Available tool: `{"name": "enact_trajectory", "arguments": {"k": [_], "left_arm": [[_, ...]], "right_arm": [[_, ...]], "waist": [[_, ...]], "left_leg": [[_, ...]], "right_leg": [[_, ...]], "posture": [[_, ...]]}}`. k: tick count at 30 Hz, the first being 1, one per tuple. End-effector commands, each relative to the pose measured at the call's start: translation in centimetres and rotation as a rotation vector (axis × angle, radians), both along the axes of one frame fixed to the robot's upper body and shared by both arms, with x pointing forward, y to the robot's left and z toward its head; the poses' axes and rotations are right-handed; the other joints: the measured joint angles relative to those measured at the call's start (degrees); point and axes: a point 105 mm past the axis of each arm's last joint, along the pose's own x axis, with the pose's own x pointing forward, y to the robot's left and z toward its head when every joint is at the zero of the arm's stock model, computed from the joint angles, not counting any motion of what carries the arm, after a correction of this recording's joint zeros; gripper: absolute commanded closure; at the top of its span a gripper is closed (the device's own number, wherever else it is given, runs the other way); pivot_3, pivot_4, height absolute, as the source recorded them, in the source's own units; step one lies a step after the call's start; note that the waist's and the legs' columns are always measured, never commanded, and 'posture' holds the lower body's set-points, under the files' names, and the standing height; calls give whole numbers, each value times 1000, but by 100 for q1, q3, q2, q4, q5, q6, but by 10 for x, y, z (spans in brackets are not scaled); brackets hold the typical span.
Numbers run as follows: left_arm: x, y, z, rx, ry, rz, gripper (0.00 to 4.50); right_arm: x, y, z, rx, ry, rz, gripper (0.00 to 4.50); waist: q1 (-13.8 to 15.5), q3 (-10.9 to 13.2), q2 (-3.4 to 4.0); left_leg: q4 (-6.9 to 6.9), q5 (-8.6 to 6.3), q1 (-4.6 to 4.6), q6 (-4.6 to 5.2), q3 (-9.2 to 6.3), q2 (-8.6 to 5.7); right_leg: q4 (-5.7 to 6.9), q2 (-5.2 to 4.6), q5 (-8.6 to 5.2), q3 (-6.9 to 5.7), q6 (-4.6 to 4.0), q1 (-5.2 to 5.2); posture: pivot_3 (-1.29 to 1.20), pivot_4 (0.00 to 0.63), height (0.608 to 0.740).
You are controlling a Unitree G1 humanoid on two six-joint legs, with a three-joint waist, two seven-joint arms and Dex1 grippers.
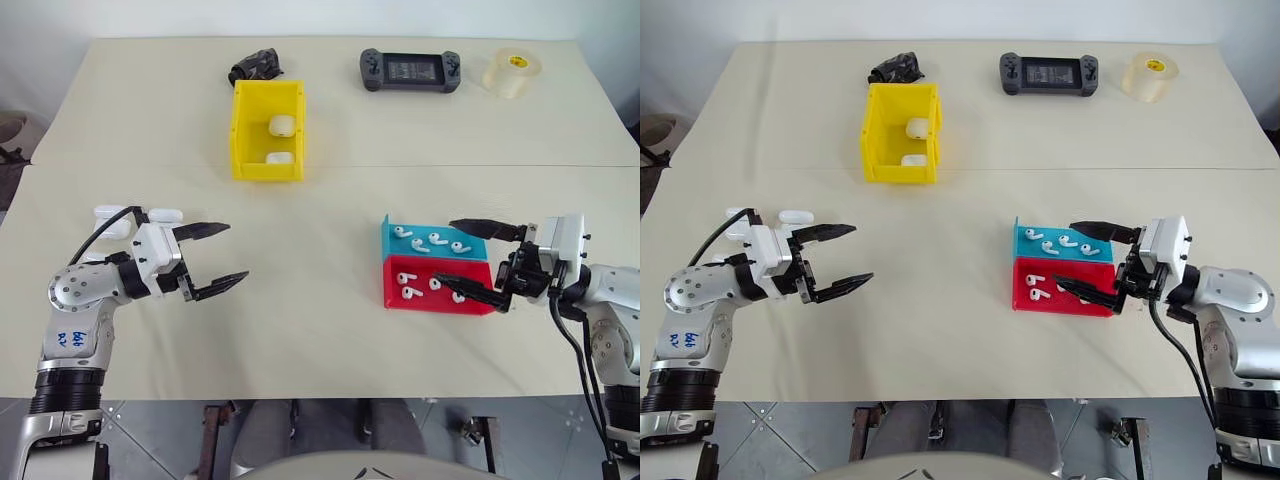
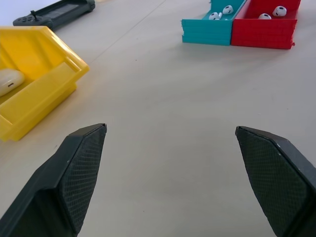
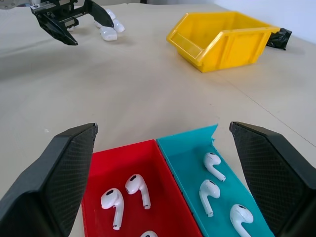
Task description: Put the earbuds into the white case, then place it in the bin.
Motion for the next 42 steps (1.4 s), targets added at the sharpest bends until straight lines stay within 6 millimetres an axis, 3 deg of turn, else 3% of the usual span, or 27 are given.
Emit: {"name": "enact_trajectory", "arguments": {"k": [1, 6, 12, 17, 21, 25, 29, 32, 36, 42], "left_arm": [[0, 0, 7, 9, -70, 29, 39], [-6, 15, 14, -57, -75, 148, 39], [-39, 73, 20, -147, -126, 540, 39], [-91, 116, -13, -176, -8, 896, 39], [-114, 121, -33, -201, 98, 1019, 39], [-110, 124, -37, -229, 198, 1072, 39], [-92, 129, -21, -197, 251, 1080, 39], [-75, 136, -5, -92, 367, 1077, 39], [-67, 152, 13, 5, 502, 1145, 39], [-62, 168, 14, 139, 636, 1159, 39]], "right_arm": [[-1, 3, 9, -3, -38, 25, 0], [0, 18, 13, 18, -56, 84, 0], [-6, 63, 20, 121, -104, 212, 0], [-13, 87, 14, 129, -141, 296, 0], [-14, 87, 11, 114, -150, 301, 0], [-22, 86, 14, 102, -133, 316, 0], [-25, 82, 16, 83, -125, 317, 0], [-25, 79, 14, 63, -114, 313, 0], [-25, 79, 14, 56, -115, 314, 0], [-25, 80, 15, 59, -124, 301, 0]], "waist": [[0, 0, 0], [-34, 0, 0], [-158, 0, 0], [-128, -2, -4], [-28, -3, -8], [43, -4, -9], [7, -5, -10], [9, -6, -11], [-27, -5, -10], [-139, -4, -9]], "left_leg": [[1, 0, 0, 0, 0, 0], [1, -1, 1, -1, -5, 11], [-5, -5, 7, -8, -3, 44], [0, -14, 6, -6, -3, 40], [5, -21, 4, -7, -5, 40], [10, -23, 4, -10, -10, 41], [9, -26, 6, -15, -4, 53], [9, -25, 8, -20, -5, 61], [7, -26, 9, -20, 0, 63], [-23, -28, 16, -25, 16, 70]], "right_leg": [[2, 0, 0, 0, 0, 0], [4, 2, 0, 0, 0, -1], [9, 6, 0, -1, -4, -4], [-1, 1, 1, -1, -4, 0], [-30, 1, 1, -3, -5, 3], [-32, 1, 2, -3, -13, 3], [-31, 8, 6, -2, -24, 0], [-23, 17, 6, -7, -31, -3], [4, 21, 8, -6, -34, -6], [10, 29, 5, -4, -39, -23]], "posture": [[0, 150, 740], [0, 150, 740], [0, 150, 740], [0, 150, 740], [0, 150, 740], [0, 150, 740], [0, 150, 740], [0, 150, 740], [0, 150, 740], [0, 150, 740]]}}
